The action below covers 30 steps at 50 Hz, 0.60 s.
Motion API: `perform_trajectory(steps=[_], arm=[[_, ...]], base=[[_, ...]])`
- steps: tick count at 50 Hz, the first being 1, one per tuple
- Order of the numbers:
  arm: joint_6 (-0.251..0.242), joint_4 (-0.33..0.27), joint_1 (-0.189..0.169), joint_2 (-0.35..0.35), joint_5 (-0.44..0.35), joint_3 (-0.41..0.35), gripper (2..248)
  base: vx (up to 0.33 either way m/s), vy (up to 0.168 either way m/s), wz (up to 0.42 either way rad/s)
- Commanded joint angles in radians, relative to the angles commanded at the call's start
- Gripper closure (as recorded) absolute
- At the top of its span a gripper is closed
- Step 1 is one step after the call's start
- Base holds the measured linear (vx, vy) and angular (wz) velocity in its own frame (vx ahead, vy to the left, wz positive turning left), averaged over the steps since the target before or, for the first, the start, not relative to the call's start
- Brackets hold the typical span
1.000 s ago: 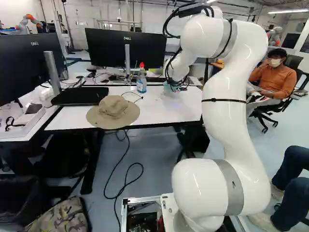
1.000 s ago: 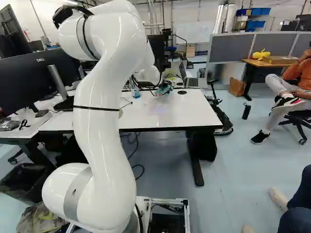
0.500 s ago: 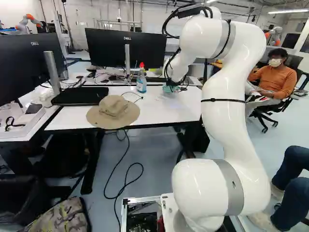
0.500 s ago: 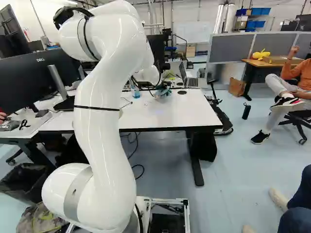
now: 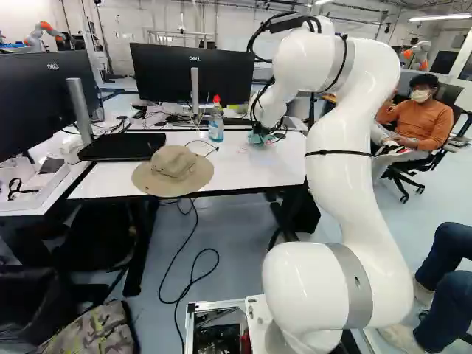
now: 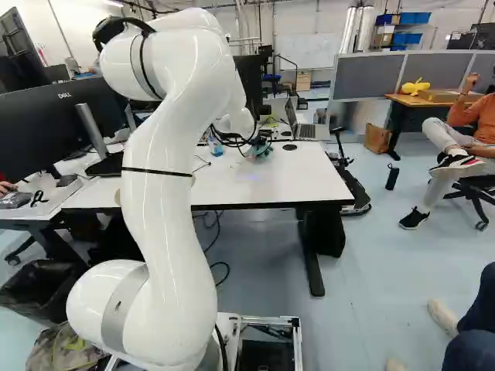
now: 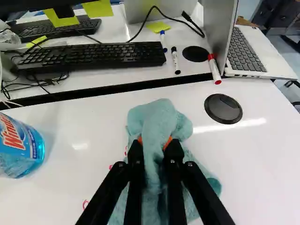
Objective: Clean the table with the green towel
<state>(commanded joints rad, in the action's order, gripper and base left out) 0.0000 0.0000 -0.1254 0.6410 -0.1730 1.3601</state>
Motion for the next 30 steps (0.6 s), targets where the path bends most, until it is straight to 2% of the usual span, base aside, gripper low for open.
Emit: perform_trajectory(steps=[17, 30], arm=[[0.000, 0.000, 0.000, 0.000, 0.003, 0.000, 198], [0.000, 0.000, 0.000, 0.000, 0.036, 0.000, 198]], base=[[0.000, 0.000, 0.000], [0.000, 0.000, 0.000]])
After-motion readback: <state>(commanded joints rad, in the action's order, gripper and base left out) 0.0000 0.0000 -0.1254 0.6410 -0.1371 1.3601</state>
